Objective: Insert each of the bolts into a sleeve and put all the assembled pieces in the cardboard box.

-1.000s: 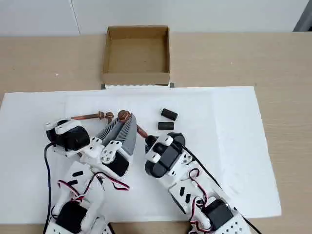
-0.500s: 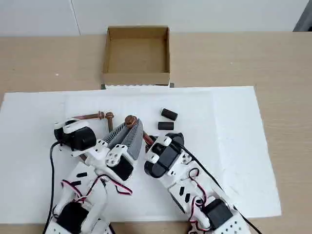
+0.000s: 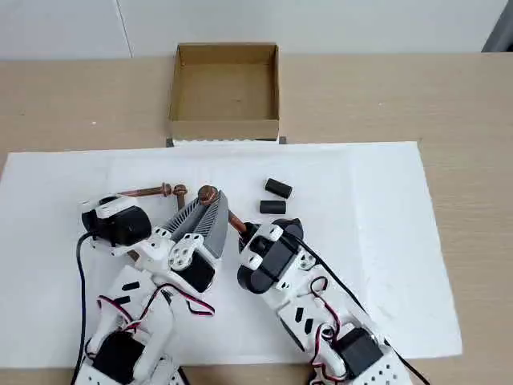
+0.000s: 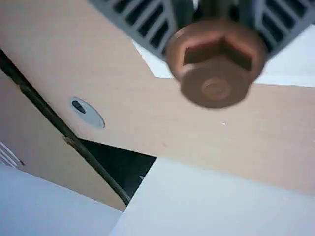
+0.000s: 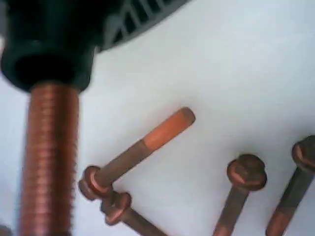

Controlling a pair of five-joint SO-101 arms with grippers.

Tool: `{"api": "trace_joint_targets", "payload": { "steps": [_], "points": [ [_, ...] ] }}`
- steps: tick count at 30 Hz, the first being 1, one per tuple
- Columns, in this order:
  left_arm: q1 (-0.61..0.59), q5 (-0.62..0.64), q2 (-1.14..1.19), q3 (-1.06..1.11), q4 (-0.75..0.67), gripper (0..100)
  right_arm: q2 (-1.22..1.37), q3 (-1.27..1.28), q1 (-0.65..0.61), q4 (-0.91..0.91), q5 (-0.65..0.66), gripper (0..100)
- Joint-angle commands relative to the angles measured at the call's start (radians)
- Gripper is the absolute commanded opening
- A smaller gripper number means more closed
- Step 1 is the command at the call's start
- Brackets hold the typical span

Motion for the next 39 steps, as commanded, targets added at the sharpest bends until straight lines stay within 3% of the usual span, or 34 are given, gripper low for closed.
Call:
{"api": "trace_joint_targets", "payload": {
  "steps": [1,6,15,28,33,39],
  "points": [
    [-0.005,-0.002,-0.008,-0.021,-0.017,0,-0.012,-0.038,-0.024,-0.027,0.015,0.2],
    [0.023,-0.002,-0.011,0.013,-0.017,0,-0.012,-0.046,-0.068,-0.027,0.015,0.2],
    [0.02,-0.003,-0.011,0.005,-0.017,0,-0.012,-0.046,-0.001,-0.027,0.015,0.2],
    [0.048,-0.003,-0.009,0.031,-0.012,0,-0.012,-0.083,-0.007,-0.027,0.015,0.2],
    [0.133,-0.038,-0.011,0.044,0.089,0,-0.012,-0.083,-0.008,-0.027,0.041,0.2],
    [0.149,-0.075,-0.011,0.044,0.201,0,-0.012,-0.081,-0.008,-0.028,0.06,0.2]
  ]
}}
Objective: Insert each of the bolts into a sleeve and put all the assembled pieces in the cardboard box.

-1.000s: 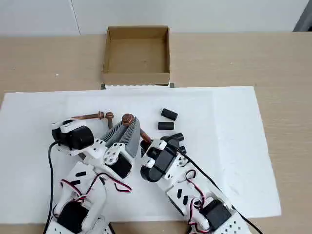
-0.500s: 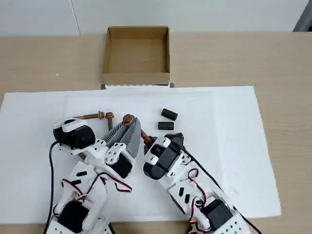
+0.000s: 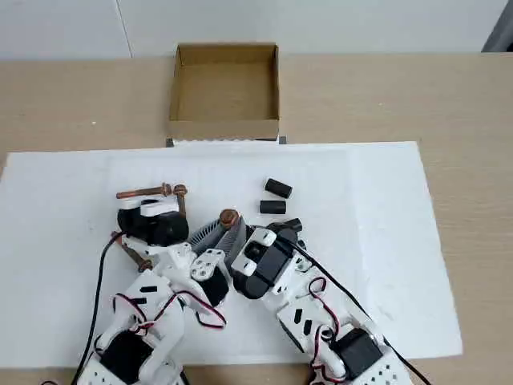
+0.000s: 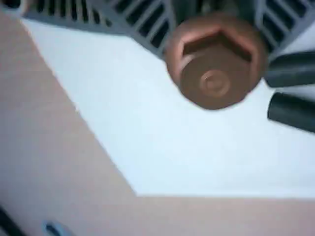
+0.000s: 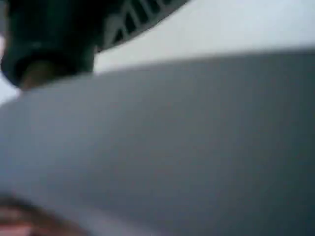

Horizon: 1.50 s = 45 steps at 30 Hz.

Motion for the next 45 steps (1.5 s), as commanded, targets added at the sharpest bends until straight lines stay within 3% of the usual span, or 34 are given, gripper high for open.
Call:
{"api": "trace_joint_targets", "payload": {
  "steps": [1,8,14,26,32,36,38,45],
  "points": [
    [0.021,-0.011,-0.011,-0.005,0.043,0,-0.012,-0.077,0.007,-0.028,0.012,0.2],
    [0.017,-0.063,-0.011,-0.005,0.089,1,-0.012,-0.078,0.007,-0.028,0.012,0.2],
    [0.012,-0.092,-0.011,-0.012,0.095,16,-0.012,-0.074,0.007,-0.028,0.011,0.2],
    [0.003,-0.097,-0.006,-0.127,0.095,16,-0.012,-0.066,0.01,-0.021,0.008,0.2],
    [-0.121,-0.153,-0.006,-0.188,0.095,15,-0.012,-0.051,0.013,-0.021,0.008,0.2],
    [-0.212,-0.212,-0.011,-0.191,0.095,0,-0.012,-0.041,0.016,-0.022,0.008,0.2],
    [-0.247,-0.239,-0.011,-0.185,0.097,2,-0.012,-0.041,0.035,-0.021,0.005,0.2],
    [-0.377,-0.399,-0.011,-0.12,0.186,1,-0.008,-0.037,0.191,0.038,-0.158,0.2]
  ]
}}
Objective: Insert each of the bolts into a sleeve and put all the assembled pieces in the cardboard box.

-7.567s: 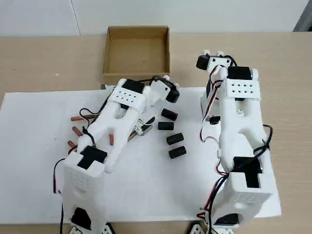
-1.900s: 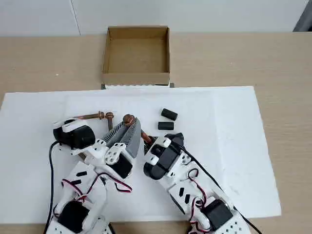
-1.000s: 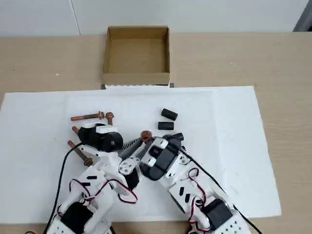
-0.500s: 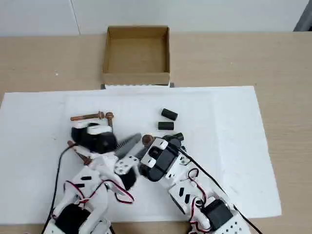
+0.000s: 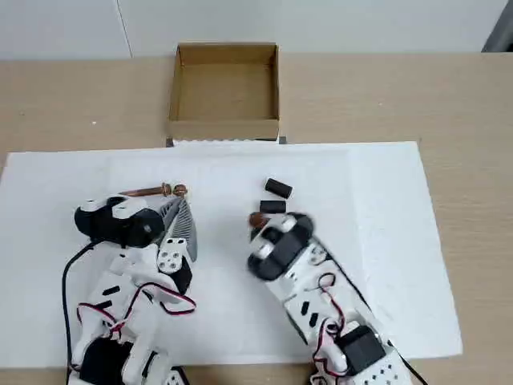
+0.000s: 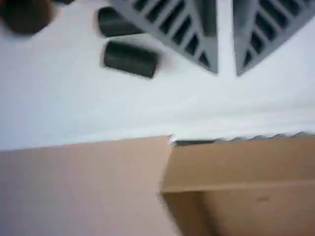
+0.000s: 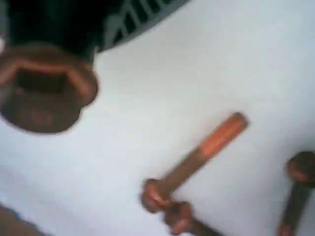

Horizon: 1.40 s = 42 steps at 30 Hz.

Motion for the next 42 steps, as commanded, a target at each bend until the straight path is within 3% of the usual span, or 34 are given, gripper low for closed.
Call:
{"api": "trace_joint_targets", "payload": {
  "steps": [1,8,14,32,42],
  "points": [
    [-0.075,-0.069,-0.008,0.03,0.04,1,-0.008,-0.038,0.076,0.045,-0.078,0.2],
    [-0.187,-0.146,-0.008,0.162,0.057,1,-0.007,-0.103,0.099,0.199,-0.176,0.2],
    [-0.193,-0.15,-0.008,0.245,0.054,1,0.073,-0.25,0.102,0.269,-0.181,0.2],
    [-0.192,-0.18,-0.008,0.263,0.052,1,1.348,-1.094,0.197,-0.156,-0.216,0.3],
    [-0.192,-0.18,-0.008,0.263,0.052,1,1.908,-1.617,0.191,-0.298,-0.012,0.3]
  ]
}}
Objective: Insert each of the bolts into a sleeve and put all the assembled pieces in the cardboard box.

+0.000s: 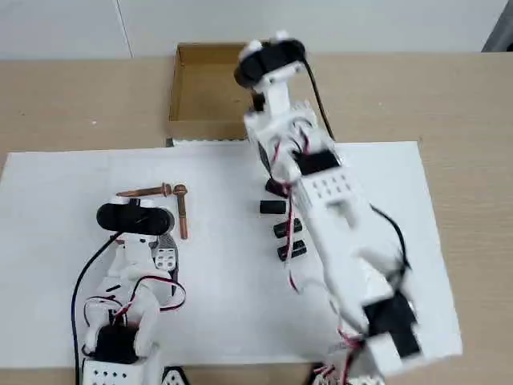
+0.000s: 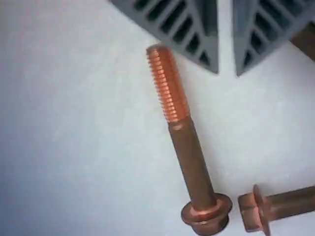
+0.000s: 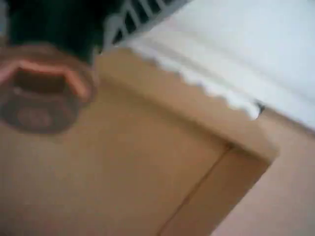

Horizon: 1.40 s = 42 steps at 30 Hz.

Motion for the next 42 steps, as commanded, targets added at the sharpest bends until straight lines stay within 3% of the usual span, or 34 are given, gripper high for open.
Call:
{"api": "trace_joint_targets", "payload": {
  "steps": [1,13,18,28,42],
  "points": [
    [0.003,-0.008,-0.008,-0.005,-0.005,1,0.145,-0.241,0.005,-0.076,0.101,0.3],
    [-0.003,-0.003,-0.008,-0.005,-0.005,1,0.593,-0.651,0.008,-0.108,0.321,1.5],
    [-0.003,-0.003,-0.008,-0.005,-0.005,1,0.625,-0.657,0.005,-0.042,0.334,17.4],
    [-0.003,-0.002,-0.008,-0.005,-0.005,1,0.596,-0.658,0.01,-0.004,0.336,10.0],
    [-0.003,-0.002,-0.008,-0.005,-0.003,1,0.289,-0.658,0.012,0.556,0.331,0.3]
  ]
}}
